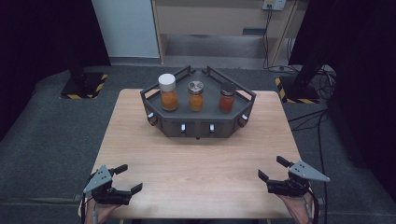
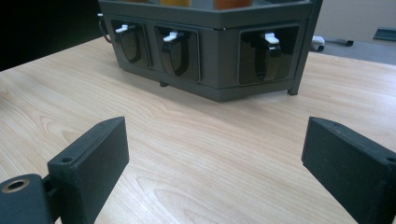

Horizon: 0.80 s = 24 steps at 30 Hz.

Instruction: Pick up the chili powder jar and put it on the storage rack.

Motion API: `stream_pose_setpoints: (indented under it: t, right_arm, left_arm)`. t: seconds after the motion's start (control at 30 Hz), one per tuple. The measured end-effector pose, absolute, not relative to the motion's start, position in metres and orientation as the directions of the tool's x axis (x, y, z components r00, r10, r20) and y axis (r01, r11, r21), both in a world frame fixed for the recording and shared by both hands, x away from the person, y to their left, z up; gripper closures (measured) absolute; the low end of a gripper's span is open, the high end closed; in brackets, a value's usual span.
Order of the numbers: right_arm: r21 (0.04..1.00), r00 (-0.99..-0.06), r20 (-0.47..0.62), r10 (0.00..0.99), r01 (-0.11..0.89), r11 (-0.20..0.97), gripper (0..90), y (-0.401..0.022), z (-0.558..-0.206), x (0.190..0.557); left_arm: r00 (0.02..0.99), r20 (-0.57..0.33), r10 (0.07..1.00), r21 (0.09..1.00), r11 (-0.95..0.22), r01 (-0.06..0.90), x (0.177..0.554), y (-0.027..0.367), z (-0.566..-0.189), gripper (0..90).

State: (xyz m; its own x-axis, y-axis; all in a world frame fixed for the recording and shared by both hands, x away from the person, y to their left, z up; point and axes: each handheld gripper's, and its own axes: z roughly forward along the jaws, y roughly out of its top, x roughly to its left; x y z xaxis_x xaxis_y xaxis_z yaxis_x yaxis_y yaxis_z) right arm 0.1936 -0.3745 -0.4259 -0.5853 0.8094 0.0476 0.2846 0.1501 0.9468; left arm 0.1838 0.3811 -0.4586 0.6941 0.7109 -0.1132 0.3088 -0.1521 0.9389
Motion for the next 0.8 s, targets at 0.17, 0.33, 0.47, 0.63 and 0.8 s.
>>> stream_pose_setpoints:
  t: [0.17,0.33,0.47,0.63,0.8]
  right_arm:
    - [0.944,-0.584,0.056,0.810,0.296,0.148,7.4,-0.377,-0.429,0.193]
    - [0.944,-0.584,0.059,0.809,0.297,0.145,7.5,-0.380,-0.432,0.194]
    - [0.947,-0.591,0.069,0.803,0.291,0.133,7.7,-0.384,-0.434,0.195]
    - [0.944,-0.607,0.071,0.791,0.298,0.144,7.9,-0.385,-0.436,0.197]
    - [0.942,-0.627,0.060,0.777,0.292,0.163,7.9,-0.384,-0.438,0.199]
  left_arm:
    - [0.693,-0.113,0.712,0.938,-0.153,0.310,0.184,0.381,-0.458,2.6]
    - [0.695,-0.111,0.710,0.938,-0.157,0.310,0.184,0.381,-0.458,2.7]
    - [0.693,-0.112,0.712,0.937,-0.157,0.312,0.184,0.381,-0.458,2.7]
    - [0.694,-0.110,0.711,0.937,-0.159,0.311,0.185,0.380,-0.458,2.8]
    - [0.696,-0.111,0.709,0.938,-0.158,0.310,0.185,0.381,-0.458,2.9]
